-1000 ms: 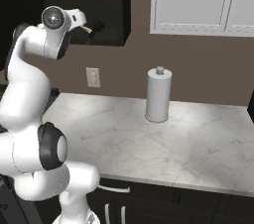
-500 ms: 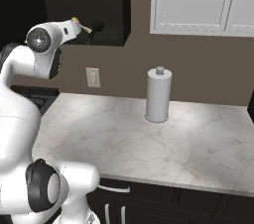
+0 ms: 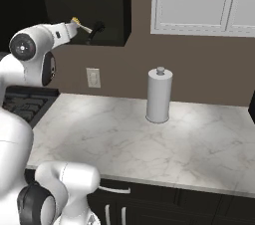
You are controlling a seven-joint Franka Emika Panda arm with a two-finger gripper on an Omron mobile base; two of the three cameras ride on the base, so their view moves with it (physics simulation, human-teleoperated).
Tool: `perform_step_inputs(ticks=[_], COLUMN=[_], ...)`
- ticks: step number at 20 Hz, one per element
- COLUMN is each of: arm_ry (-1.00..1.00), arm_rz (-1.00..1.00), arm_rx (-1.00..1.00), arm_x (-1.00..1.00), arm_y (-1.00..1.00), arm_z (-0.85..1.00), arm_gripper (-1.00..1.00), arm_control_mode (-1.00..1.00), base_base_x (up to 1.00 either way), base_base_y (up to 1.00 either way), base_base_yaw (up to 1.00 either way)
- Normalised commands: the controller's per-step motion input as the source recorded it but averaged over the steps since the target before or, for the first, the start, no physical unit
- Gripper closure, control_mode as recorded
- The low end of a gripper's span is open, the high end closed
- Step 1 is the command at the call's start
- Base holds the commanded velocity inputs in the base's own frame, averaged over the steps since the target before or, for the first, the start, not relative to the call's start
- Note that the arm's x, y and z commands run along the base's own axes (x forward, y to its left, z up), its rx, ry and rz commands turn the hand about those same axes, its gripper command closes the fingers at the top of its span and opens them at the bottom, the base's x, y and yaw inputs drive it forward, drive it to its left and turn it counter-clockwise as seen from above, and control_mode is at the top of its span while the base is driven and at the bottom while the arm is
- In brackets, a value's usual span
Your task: Pick up the dish brush and dish brush from the sink, and place them back in the cabinet, and close the cabinet door.
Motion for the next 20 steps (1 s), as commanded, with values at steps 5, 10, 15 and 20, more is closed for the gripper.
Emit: perform_step_inputs(ticks=[5, 10, 15, 20], arm_ry=[0.0, 0.0, 0.0, 0.0], arm_rz=[-0.05, -0.06, -0.05, -0.04], arm_rx=[0.0, 0.0, 0.0, 0.0], arm_x=[-0.38, -0.34, -0.4, -0.44], arm_y=[-0.05, -0.07, -0.02, 0.0], arm_z=[0.19, 0.21, 0.11, 0.0], arm_gripper=[-1.0, -1.0, -1.0, -1.0], arm_control_mode=[-1.0, -1.0, -1.0, -1.0], base_base_x=[0.0, 0.0, 0.0, 0.0], base_base_y=[0.0, 0.0, 0.0, 0.0], base_base_yaw=[0.0, 0.0, 0.0, 0.0])
